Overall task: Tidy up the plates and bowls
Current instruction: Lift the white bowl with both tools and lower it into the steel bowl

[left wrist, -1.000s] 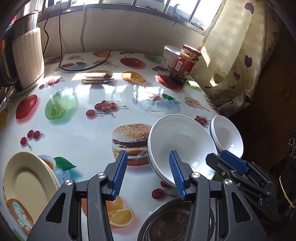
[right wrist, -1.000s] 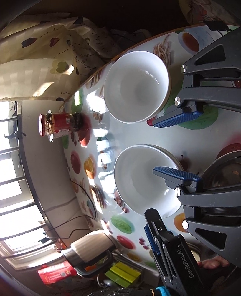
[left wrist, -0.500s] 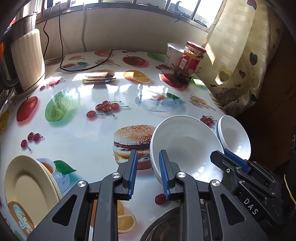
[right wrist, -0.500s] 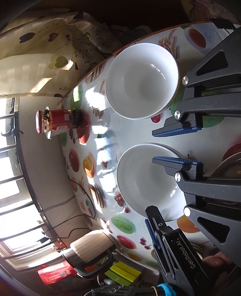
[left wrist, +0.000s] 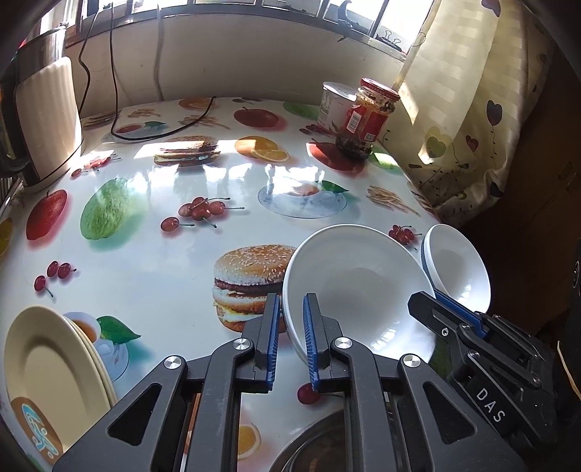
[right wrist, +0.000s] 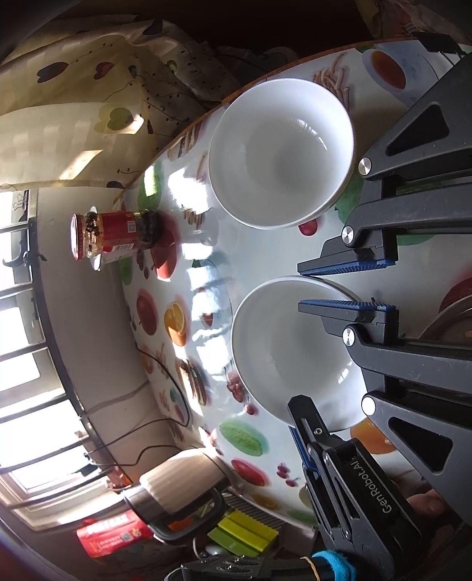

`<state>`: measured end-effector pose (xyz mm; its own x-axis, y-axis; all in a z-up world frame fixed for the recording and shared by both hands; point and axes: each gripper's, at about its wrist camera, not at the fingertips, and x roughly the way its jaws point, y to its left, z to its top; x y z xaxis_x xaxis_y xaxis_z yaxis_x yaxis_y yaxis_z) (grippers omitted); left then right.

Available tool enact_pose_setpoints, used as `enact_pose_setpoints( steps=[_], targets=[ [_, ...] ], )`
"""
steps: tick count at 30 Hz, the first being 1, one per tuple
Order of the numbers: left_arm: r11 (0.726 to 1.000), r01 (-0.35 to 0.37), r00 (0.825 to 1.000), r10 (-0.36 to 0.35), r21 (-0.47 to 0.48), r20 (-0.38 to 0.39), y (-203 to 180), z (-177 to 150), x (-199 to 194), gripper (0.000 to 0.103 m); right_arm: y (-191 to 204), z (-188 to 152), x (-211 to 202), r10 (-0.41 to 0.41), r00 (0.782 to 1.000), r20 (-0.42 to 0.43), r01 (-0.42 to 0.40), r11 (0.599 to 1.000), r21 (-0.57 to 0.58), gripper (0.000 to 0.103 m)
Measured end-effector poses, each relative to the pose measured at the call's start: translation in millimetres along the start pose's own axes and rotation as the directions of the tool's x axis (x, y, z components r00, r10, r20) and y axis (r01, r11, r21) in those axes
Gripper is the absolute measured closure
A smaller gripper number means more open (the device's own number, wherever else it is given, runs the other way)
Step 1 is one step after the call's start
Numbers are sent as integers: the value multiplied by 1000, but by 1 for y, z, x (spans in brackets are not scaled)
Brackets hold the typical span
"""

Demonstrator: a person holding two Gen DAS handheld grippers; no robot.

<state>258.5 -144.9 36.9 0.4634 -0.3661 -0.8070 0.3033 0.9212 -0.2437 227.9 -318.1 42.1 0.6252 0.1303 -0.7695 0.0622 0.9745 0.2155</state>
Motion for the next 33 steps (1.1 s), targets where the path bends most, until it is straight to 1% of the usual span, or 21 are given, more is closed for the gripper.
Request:
enact_pose_setpoints(
  steps=[16, 24, 33],
  targets=[
    [1000, -7, 1000, 7, -3, 11, 2, -1, -6, 90, -2, 2, 0, -3, 1000, 12, 3, 1000, 2, 91],
    [1000, -2, 1000, 2, -7, 31, 1, -2, -17, 90, 2, -3, -12, 5, 999, 35, -5, 1000, 16, 92],
    [1000, -2, 998, 1, 14, 68, -5, -5, -36, 90, 5, -7, -31, 13, 998, 61, -14, 1000, 19, 92]
  ],
)
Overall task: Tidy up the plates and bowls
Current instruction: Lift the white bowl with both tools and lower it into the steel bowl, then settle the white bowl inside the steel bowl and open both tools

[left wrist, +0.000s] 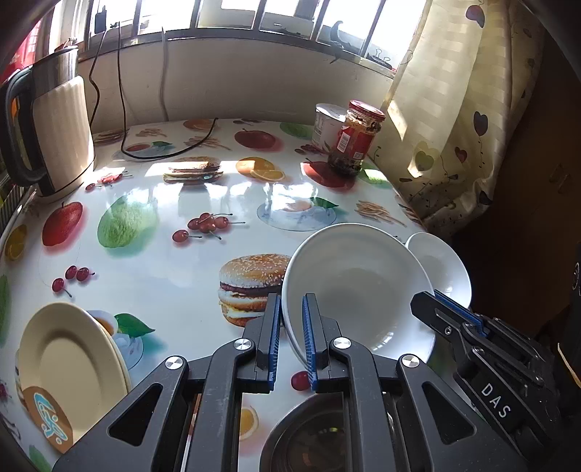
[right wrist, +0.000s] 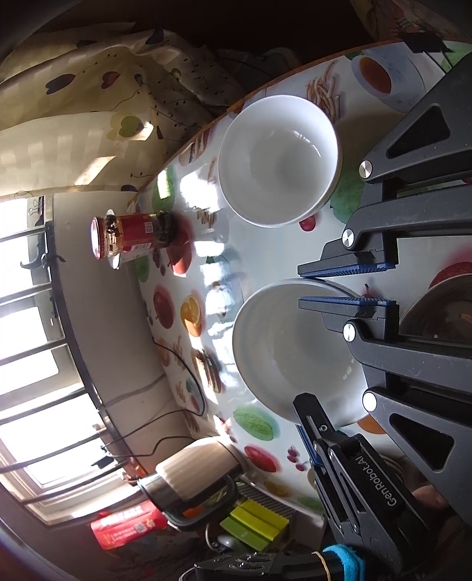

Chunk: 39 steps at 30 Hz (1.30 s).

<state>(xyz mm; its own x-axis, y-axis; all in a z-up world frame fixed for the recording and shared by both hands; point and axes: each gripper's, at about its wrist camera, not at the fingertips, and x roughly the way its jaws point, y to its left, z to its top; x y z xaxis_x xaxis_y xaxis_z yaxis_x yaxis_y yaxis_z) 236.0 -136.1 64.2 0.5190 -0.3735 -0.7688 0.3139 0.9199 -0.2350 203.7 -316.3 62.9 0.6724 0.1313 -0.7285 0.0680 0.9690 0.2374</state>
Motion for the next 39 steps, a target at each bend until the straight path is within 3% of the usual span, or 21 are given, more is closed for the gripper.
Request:
enact_pose_setpoints(
  steps=[21, 39],
  targets=[
    [999, 41, 998, -42, 21, 48, -9, -25, -53, 90, 12, -22, -60, 4, 998, 67, -5, 1000, 9, 92],
    [999, 45, 999, -45, 16, 7, -6, -64, -63, 90, 14, -69, -77, 2, 999, 38, -3, 999, 34, 92]
  ],
)
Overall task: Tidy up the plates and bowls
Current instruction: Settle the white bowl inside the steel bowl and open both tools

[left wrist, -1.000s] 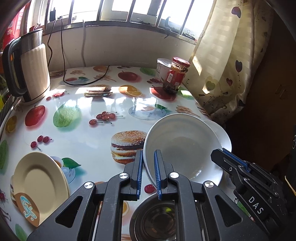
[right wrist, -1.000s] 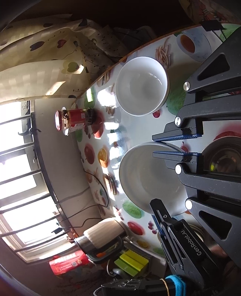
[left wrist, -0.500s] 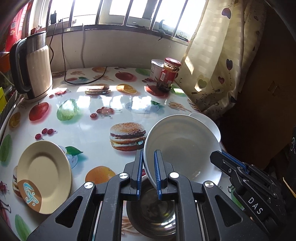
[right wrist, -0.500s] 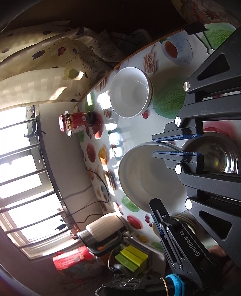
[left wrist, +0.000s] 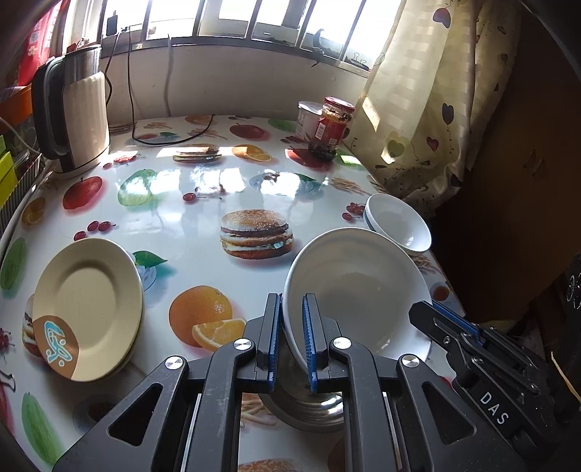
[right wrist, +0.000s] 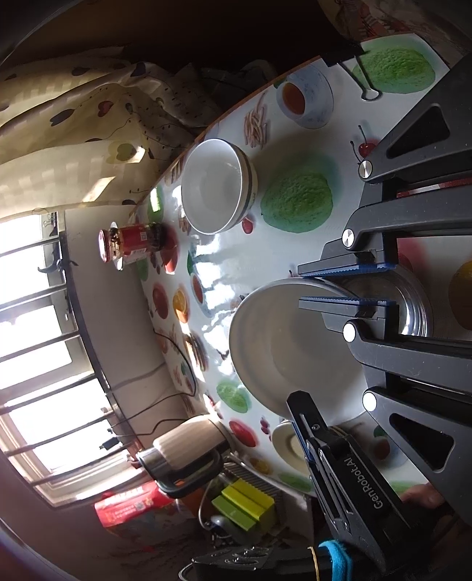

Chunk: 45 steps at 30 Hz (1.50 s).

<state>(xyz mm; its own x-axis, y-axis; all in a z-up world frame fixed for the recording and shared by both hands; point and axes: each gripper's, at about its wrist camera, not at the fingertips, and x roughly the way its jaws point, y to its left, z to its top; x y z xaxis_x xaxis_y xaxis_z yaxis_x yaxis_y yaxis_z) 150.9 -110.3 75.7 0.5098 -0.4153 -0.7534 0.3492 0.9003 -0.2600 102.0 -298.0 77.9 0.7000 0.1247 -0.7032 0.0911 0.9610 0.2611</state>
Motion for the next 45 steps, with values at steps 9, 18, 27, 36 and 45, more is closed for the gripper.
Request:
enact_pose_setpoints(
  steps=[9, 18, 27, 36, 45],
  targets=[
    [1000, -11, 999, 11, -5, -42, 2, -16, 9, 90, -5, -17, 5, 3, 999, -36, -3, 1000, 15, 92],
    [1000, -20, 997, 20, -8, -69, 5, -23, 16, 90, -7, -27, 13, 5, 998, -68, -4, 1000, 22, 92],
    [1000, -26, 996, 25, -10, -87, 5, -25, 21, 90, -9, -30, 17, 6, 997, -81, -4, 1000, 30, 92],
    [1000, -26, 996, 25, -6, -84, 5, -25, 21, 90, -10, -31, 19, 4, 996, -85, -2, 1000, 31, 92],
    [1000, -15, 996, 13, -24, -84, 7, -25, 20, 90, -8, -31, 19, 5, 996, -91, -2, 999, 33, 90]
  ],
)
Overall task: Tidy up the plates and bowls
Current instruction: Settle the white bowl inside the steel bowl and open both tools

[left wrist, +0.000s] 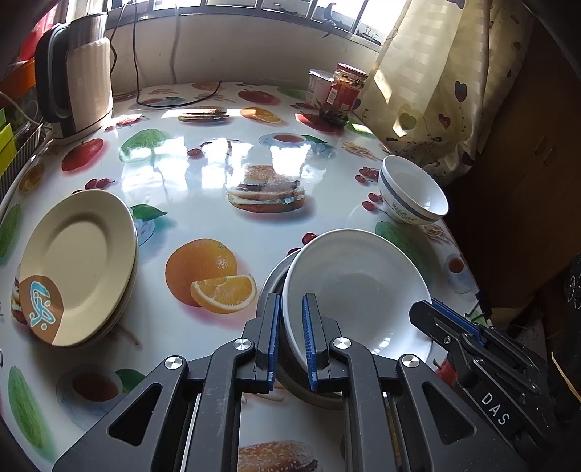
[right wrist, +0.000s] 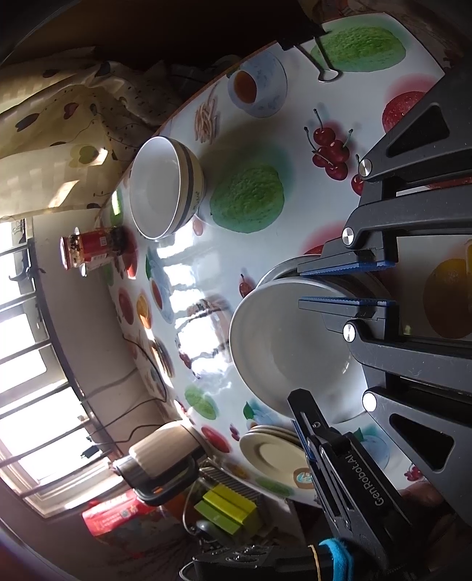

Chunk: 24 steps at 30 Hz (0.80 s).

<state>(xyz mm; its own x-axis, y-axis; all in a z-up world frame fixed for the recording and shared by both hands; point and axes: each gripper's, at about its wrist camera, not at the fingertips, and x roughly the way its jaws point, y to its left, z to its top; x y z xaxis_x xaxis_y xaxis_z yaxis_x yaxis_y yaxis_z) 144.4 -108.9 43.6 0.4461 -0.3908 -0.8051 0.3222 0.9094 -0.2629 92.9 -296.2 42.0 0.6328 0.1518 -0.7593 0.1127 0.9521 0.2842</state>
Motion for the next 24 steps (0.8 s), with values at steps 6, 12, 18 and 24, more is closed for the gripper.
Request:
enact_pose_setpoints(
  steps=[6, 12, 18, 24],
  targets=[
    [1000, 2, 1000, -2, 5, 2, 0, 1, -1, 90, 0, 0, 0, -2, 1000, 0, 2, 1000, 0, 89],
    [1000, 1, 1000, -1, 16, 19, 1, 2, -4, 90, 1, 2, -2, -7, 1000, 6, 7, 1000, -3, 89],
    [1000, 0, 999, -1, 21, 44, 0, 3, -13, 82, 1, 4, -8, -16, 1000, 15, 16, 1000, -1, 86],
    [999, -1, 998, -2, 33, 68, -2, 6, -22, 72, 2, 6, -17, -26, 999, 35, 26, 1000, -1, 77]
  ],
)
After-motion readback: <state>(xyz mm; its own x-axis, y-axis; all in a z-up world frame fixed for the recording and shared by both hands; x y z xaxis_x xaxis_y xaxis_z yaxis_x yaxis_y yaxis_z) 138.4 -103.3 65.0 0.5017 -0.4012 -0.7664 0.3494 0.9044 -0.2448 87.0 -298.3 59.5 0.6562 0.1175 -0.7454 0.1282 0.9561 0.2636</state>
